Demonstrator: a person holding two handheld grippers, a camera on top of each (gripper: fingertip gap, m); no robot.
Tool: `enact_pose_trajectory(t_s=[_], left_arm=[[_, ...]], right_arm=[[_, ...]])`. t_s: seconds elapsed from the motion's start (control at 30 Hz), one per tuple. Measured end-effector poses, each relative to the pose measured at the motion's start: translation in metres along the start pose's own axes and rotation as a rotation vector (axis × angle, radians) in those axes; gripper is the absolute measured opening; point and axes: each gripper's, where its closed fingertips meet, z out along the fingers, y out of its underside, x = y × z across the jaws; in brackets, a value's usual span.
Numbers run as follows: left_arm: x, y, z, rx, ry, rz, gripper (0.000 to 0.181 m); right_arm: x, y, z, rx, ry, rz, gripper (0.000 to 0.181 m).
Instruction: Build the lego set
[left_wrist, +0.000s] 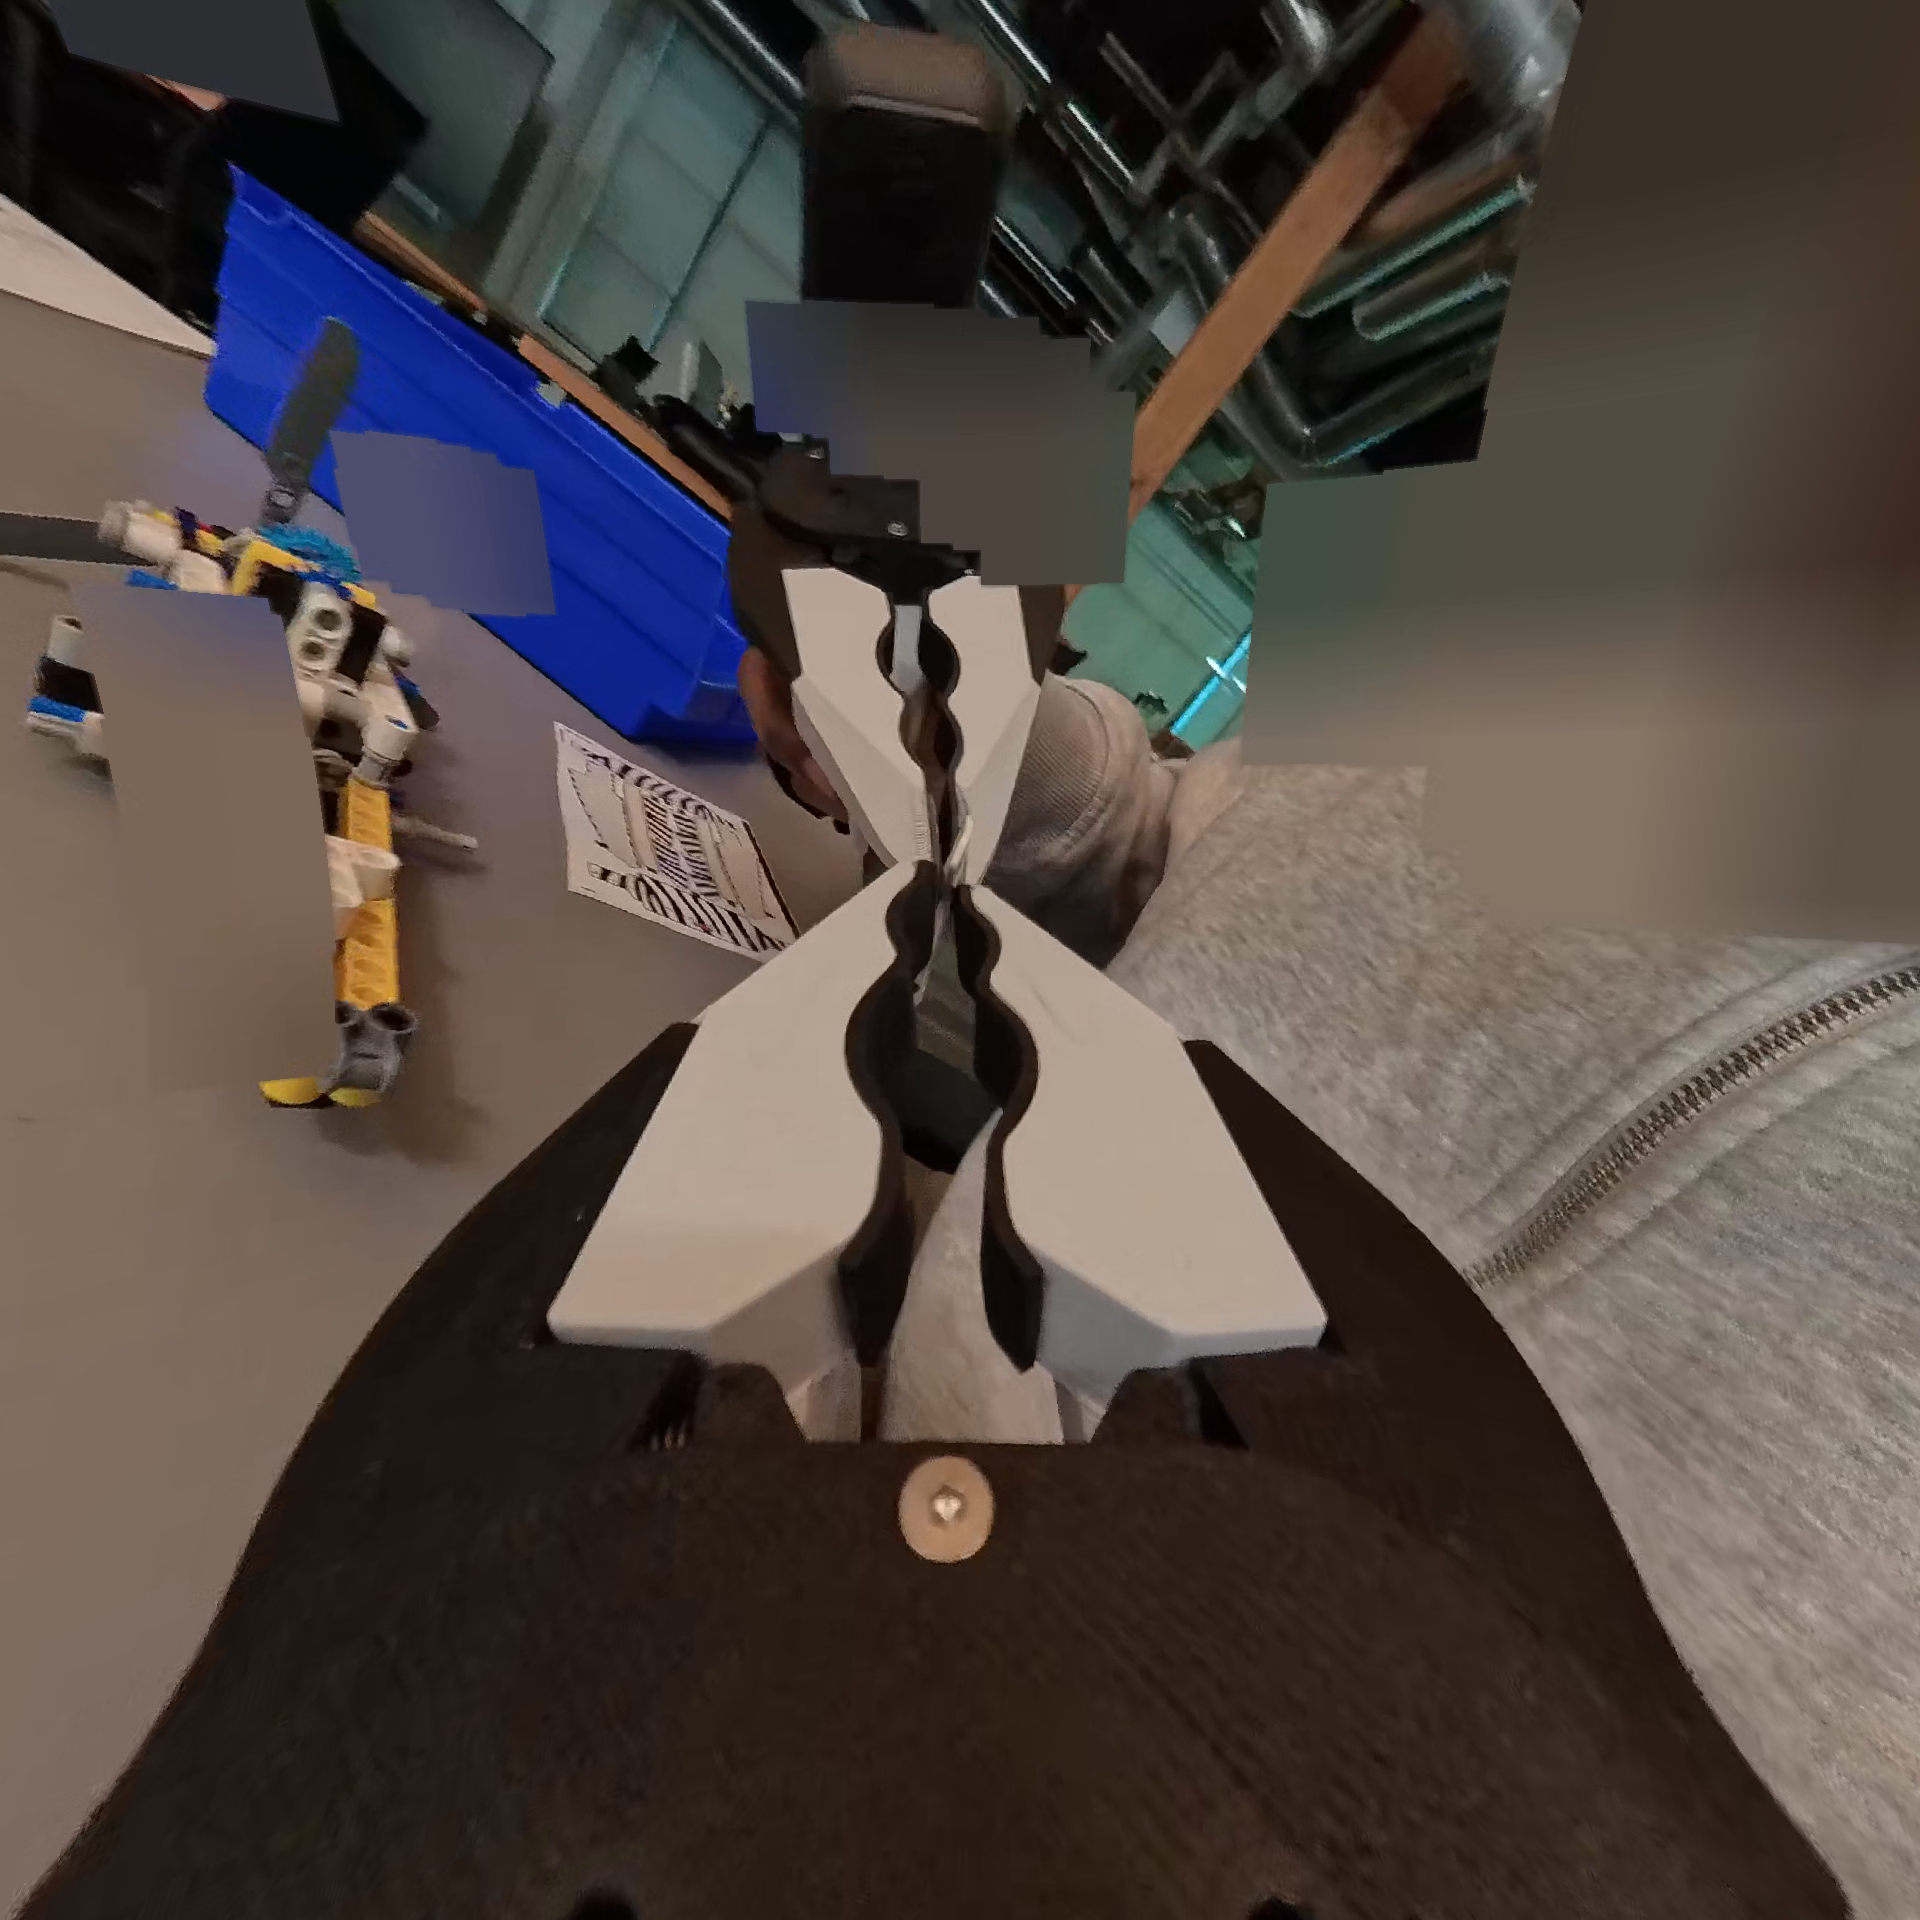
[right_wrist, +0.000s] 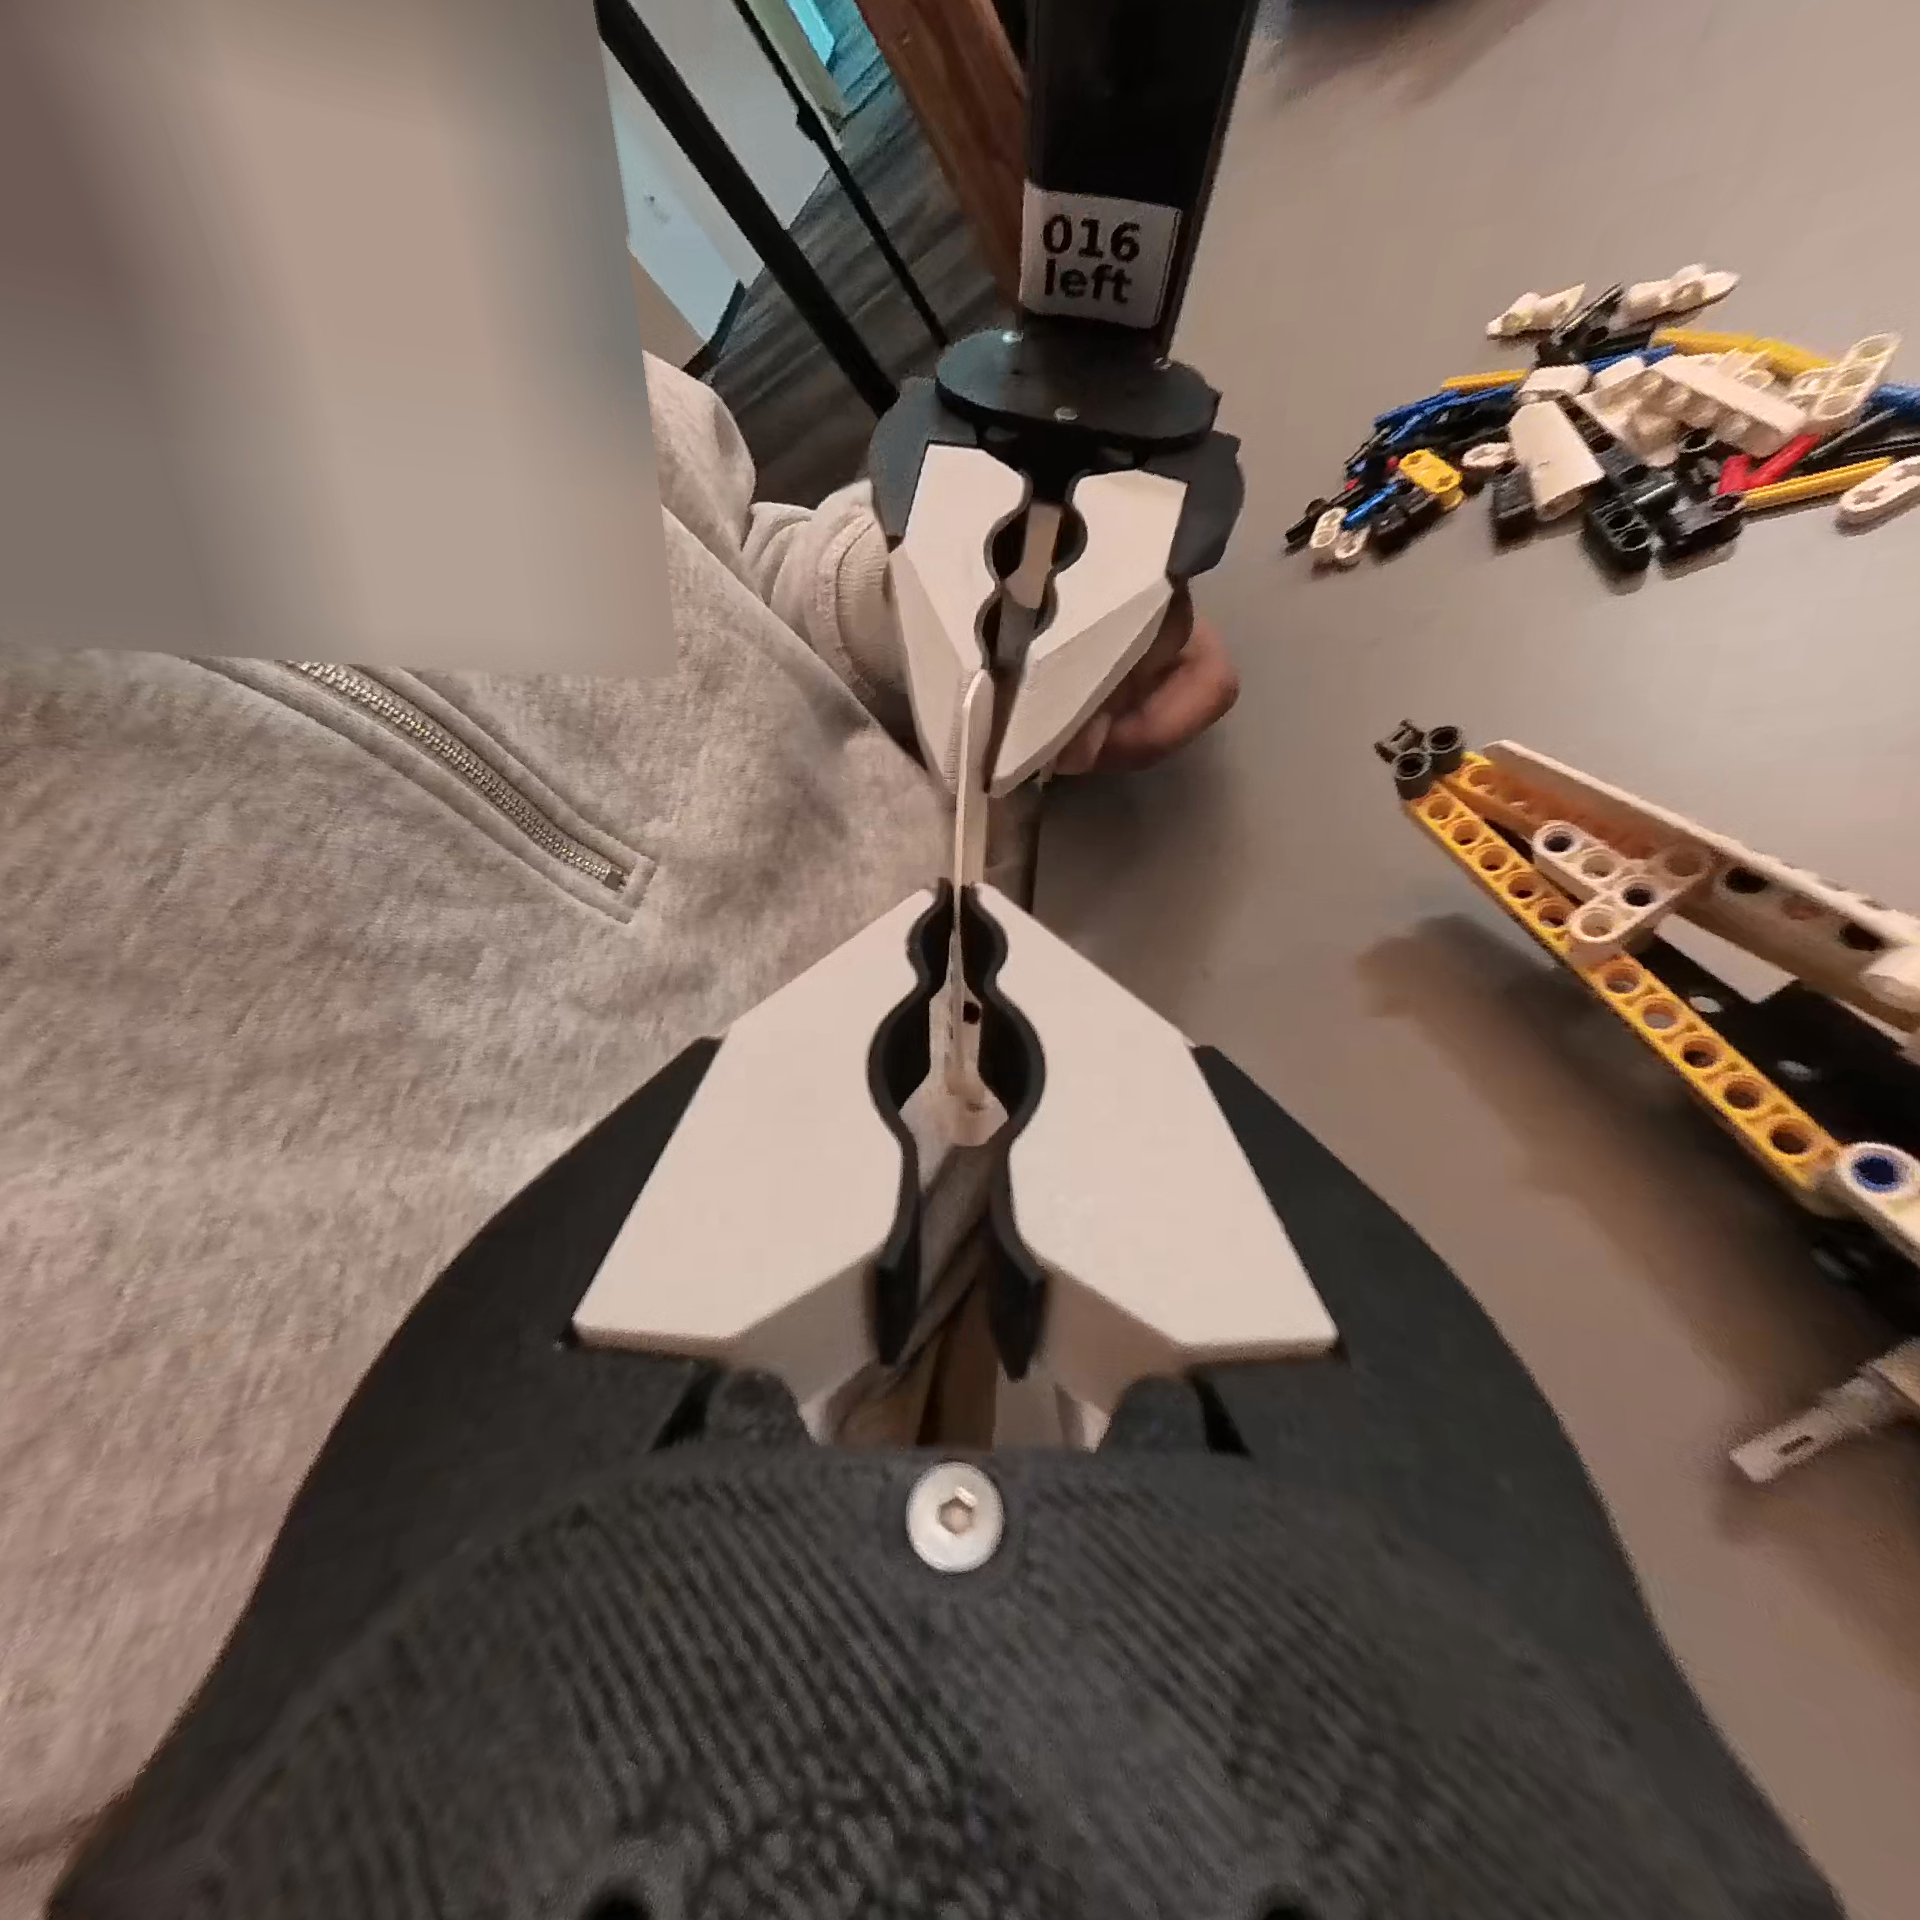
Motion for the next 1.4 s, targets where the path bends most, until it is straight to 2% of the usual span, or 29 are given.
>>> enact_pose_trajectory(t_s=[0.1, 0.2, 0.33, 0.5, 0.6, 0.9, 1.4], left_arm=[[-0.016, -0.013, -0.007, 0.075, -0.103, -0.016, 0.016], [-0.021, -0.027, -0.018, 0.109, -0.176, 0.029, 0.023], [-0.044, -0.031, -0.033, 0.103, -0.391, 0.172, 0.033], [-0.060, -0.025, -0.035, 0.063, -0.497, 0.120, 0.043], [-0.067, -0.020, -0.036, 0.028, -0.551, 0.091, 0.047], [-0.084, -0.011, -0.040, 0.004, -0.550, -0.091, 0.046], [-0.097, 0.011, -0.030, -0.172, -0.624, -0.100, 0.043]], right_arm=[[0.007, -0.005, -0.012, -0.027, 0.069, -0.040, 0.000], [0.023, -0.008, -0.028, -0.135, 0.222, -0.160, 0.000], [0.032, -0.012, -0.031, -0.335, 0.311, -0.373, 0.000], [0.061, 0.006, -0.026, -0.710, 0.356, -0.612, 0.000], [0.072, 0.012, -0.023, -0.843, 0.331, -0.649, 0.000], [0.089, 0.001, -0.022, -0.920, 0.169, -0.621, 0.000], [0.095, 0.002, -0.017, -0.933, 0.004, -0.506, 0.000]])
